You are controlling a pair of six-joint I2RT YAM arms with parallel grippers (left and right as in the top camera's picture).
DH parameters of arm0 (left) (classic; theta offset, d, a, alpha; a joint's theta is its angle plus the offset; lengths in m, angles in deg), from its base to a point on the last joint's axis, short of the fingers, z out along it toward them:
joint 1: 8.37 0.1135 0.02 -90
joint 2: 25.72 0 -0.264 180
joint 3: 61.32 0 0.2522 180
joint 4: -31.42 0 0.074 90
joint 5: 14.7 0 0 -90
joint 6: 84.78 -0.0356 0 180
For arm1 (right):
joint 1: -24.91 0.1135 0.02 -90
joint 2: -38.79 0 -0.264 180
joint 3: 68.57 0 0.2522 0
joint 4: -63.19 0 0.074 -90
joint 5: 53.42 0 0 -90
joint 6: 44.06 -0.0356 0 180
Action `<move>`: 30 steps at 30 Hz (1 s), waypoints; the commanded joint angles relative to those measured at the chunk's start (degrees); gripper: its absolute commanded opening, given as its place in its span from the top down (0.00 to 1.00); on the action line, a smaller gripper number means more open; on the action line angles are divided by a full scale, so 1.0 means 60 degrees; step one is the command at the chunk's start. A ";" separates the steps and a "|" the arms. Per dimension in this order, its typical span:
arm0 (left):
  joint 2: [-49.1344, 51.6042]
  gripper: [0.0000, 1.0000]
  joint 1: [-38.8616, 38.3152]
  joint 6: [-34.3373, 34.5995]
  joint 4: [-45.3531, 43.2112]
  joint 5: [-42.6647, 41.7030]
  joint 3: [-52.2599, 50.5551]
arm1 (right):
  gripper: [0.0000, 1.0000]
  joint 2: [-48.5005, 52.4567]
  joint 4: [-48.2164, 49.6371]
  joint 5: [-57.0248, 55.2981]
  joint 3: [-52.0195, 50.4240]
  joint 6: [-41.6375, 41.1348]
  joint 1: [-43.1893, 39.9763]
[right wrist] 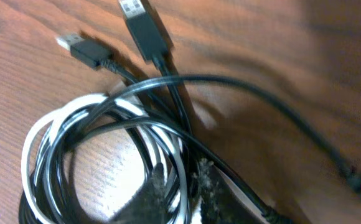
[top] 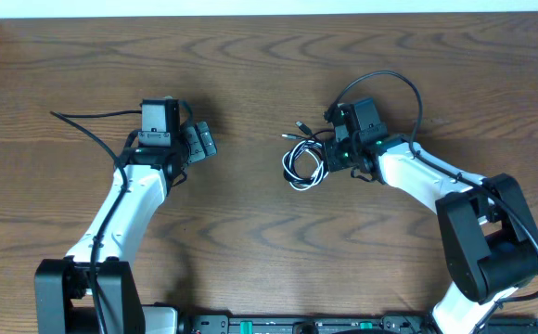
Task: Untangle cables
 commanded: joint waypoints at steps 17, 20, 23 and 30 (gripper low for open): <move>0.0051 0.02 -0.0018 -0.0047 0.0022 0.0025 0.0164 | 0.98 0.0579 0.1399 0.1993 0.0175 -0.1774 -0.1286; 0.0051 0.02 -0.0018 -0.0047 0.0022 0.0025 0.0164 | 0.96 0.0579 0.1359 0.1938 0.0175 -0.1814 -0.0933; 0.0051 0.02 -0.0018 -0.0047 0.0022 0.0025 0.0164 | 0.96 0.0579 0.1359 0.1734 0.0175 -0.1814 -0.0597; 0.0051 0.02 -0.0018 -0.0047 0.0018 0.0025 0.0164 | 0.85 0.0579 0.1268 0.1005 0.0175 -0.1818 -0.0040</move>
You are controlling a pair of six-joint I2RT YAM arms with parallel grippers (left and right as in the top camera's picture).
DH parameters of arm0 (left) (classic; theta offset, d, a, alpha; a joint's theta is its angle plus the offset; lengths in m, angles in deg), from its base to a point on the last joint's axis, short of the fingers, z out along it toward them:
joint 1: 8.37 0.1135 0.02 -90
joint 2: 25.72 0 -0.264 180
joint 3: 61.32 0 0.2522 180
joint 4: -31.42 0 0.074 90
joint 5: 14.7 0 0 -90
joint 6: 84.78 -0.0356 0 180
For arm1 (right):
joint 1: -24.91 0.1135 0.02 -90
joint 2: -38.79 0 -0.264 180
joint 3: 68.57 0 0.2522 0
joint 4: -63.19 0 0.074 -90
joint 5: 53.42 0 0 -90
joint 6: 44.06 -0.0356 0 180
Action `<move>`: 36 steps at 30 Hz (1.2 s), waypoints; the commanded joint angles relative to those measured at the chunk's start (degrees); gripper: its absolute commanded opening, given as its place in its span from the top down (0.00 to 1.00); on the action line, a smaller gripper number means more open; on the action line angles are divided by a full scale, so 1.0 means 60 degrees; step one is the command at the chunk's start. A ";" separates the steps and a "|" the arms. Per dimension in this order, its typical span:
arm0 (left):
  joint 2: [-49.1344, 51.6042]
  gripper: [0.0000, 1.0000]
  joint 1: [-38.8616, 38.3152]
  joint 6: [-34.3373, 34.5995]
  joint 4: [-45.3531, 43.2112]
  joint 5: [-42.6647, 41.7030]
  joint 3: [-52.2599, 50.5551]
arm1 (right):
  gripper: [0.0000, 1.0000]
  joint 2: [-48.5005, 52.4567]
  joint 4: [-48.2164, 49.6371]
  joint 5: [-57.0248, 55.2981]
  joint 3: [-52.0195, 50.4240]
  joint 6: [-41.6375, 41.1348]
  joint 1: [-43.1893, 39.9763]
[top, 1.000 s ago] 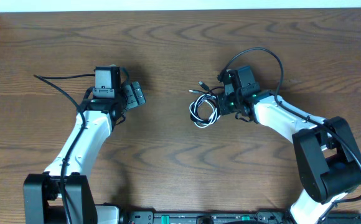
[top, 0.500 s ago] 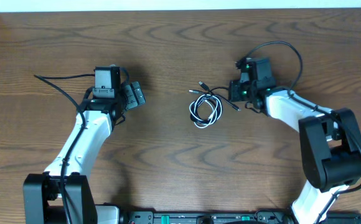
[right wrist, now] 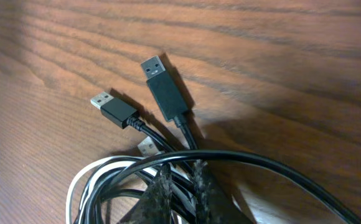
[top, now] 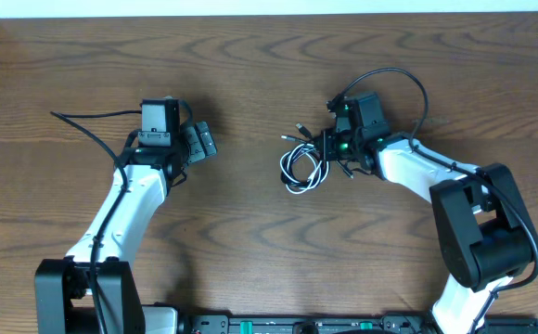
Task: Untangle cables
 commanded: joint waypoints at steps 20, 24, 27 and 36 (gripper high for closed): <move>0.0051 0.02 -0.0018 -0.0047 0.0025 0.0025 0.0164 | 0.41 -0.0004 0.0036 -0.1096 0.0087 -0.0525 0.0426; 0.0051 0.02 -0.0018 -0.0047 0.0025 0.0025 0.0164 | 0.22 0.0000 -0.0025 -0.1406 0.0087 -0.0871 0.0448; 0.0051 0.02 -0.0018 -0.0047 0.0022 0.0025 0.0164 | 0.19 0.0033 -0.0080 -0.1402 0.0087 -0.0871 0.0441; 0.0051 0.02 -0.0018 -0.0047 0.0025 0.0025 0.0164 | 0.17 0.0033 -0.0321 -0.0772 0.0087 -0.1115 0.0441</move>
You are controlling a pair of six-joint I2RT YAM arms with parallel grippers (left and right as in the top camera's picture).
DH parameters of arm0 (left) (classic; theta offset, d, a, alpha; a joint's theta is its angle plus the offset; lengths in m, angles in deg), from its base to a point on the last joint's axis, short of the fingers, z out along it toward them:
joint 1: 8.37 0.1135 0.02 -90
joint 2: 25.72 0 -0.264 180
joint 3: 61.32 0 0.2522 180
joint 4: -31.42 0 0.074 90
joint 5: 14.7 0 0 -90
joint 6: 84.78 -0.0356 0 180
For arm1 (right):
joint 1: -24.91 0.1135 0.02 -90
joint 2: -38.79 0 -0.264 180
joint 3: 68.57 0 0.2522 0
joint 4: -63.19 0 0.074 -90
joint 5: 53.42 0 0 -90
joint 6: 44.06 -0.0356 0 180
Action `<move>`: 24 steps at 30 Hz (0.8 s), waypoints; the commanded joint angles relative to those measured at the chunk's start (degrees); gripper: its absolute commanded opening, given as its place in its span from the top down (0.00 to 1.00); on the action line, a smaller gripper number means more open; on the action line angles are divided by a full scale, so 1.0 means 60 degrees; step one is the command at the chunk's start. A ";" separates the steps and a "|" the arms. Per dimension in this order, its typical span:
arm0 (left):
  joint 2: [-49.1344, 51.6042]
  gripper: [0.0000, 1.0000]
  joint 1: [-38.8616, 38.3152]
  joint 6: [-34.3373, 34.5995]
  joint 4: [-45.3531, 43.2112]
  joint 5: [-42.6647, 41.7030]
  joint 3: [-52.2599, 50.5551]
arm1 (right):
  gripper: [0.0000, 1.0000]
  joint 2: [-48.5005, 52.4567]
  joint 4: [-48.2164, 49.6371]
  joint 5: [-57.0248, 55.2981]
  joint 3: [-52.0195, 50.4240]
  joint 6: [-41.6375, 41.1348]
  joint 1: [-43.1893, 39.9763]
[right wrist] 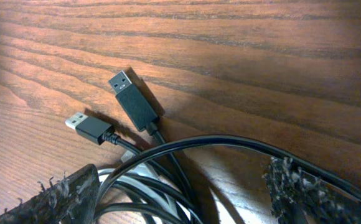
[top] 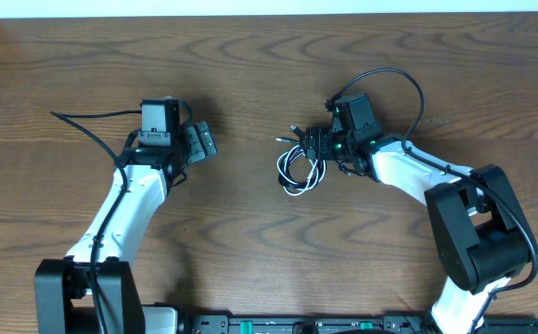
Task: Untangle cables
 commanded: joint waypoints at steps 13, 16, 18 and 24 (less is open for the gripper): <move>0.0051 0.02 -0.0018 -0.0047 0.0025 0.0025 0.0164 | 0.55 0.0040 -0.0313 0.0415 0.0007 -0.0353 0.0357; 0.0051 0.02 -0.0018 -0.0047 0.0022 0.0025 0.0164 | 0.86 0.0040 -0.0328 0.0415 0.0007 -0.0353 0.0390; 0.0051 0.02 -0.0018 -0.0047 0.0022 0.0025 0.0164 | 0.99 0.0040 -0.0313 0.0412 0.0007 -0.0353 0.0441; 0.0051 0.02 -0.0018 -0.0047 0.0025 0.0025 0.0164 | 0.99 0.0040 -0.0193 0.0415 0.0007 -0.0357 0.0699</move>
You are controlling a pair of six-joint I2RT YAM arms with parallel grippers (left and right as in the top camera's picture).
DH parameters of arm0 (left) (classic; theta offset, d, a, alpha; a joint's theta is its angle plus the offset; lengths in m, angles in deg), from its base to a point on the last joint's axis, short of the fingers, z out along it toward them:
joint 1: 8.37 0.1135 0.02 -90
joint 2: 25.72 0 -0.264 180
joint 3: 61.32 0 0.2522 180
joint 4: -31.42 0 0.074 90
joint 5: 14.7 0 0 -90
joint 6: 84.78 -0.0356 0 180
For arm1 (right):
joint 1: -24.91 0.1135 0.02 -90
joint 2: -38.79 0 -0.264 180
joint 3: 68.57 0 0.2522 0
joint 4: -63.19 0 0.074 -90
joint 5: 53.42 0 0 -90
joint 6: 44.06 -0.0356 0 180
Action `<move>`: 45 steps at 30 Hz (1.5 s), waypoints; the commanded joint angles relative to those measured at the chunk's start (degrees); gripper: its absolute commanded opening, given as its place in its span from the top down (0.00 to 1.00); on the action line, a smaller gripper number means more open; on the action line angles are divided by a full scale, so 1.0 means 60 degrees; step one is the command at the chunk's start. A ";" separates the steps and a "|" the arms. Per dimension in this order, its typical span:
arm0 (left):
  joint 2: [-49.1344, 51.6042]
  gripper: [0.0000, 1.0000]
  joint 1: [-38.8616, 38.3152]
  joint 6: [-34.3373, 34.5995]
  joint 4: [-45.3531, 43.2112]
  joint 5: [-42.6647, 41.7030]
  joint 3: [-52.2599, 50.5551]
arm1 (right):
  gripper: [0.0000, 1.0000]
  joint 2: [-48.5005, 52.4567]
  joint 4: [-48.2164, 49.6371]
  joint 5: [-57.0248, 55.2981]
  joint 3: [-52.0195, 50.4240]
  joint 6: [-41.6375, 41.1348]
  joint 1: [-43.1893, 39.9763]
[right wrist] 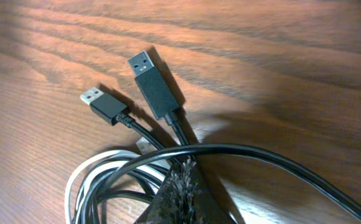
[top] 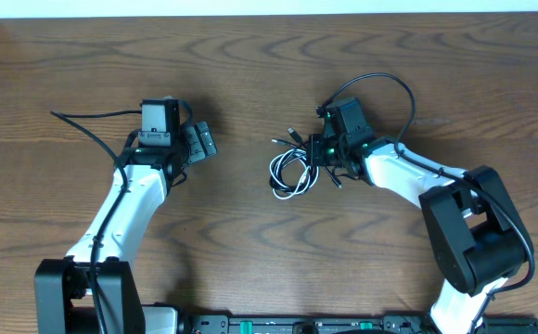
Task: Untangle cables
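A small tangle of black and white cables (top: pixel 290 173) lies on the wooden table (top: pixel 250 241), right of centre. In the right wrist view its coils (right wrist: pixel 115 180) sit at lower left. Two black USB plugs, a larger (right wrist: pixel 157 88) and a smaller (right wrist: pixel 103 104), point away from the coils. My right gripper (top: pixel 319 154) is at the tangle's right edge. Its fingers (right wrist: pixel 183 180) are pressed together among the strands, under a black cable (right wrist: pixel 261 155) arching over them. My left gripper (top: pixel 202 141) hangs apart on the left, far from the cables.
The left arm's own thin black lead (top: pixel 83 117) trails to the left. The right arm's lead (top: pixel 380 82) loops above the wrist. The table's far edge (top: pixel 269 13) runs along the top.
The right gripper's fingers stood wide apart over the strands; now they are shut together in the tangle. The tangle lies slightly further left. The left arm has not moved.
The right gripper was shut low in the coils of the tangle, then shut nearer the USB plugs. After that its fingers stood open around the strands, and now they are shut again. The tangle has shifted leftward step by step. The left arm stayed still.
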 commanded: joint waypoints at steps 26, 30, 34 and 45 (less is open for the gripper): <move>0.0051 0.02 -0.0018 -0.0044 0.0025 0.0025 0.0164 | 0.47 0.0040 -0.2259 0.0820 0.1242 0.1628 0.0117; 0.0051 0.02 -0.0018 -0.0044 0.0022 0.0025 0.0164 | 0.46 0.0044 -0.2594 0.0641 0.1242 0.1727 0.0058; 0.0055 0.02 -0.0018 -0.0044 -0.1774 0.0091 0.0164 | 0.46 0.0044 -0.2765 0.0645 0.1242 0.1723 0.0091; 0.0011 0.02 -0.0018 0.0029 -0.1191 -0.2983 0.0164 | 0.50 0.0044 -0.2783 0.0645 0.1239 0.1647 0.0087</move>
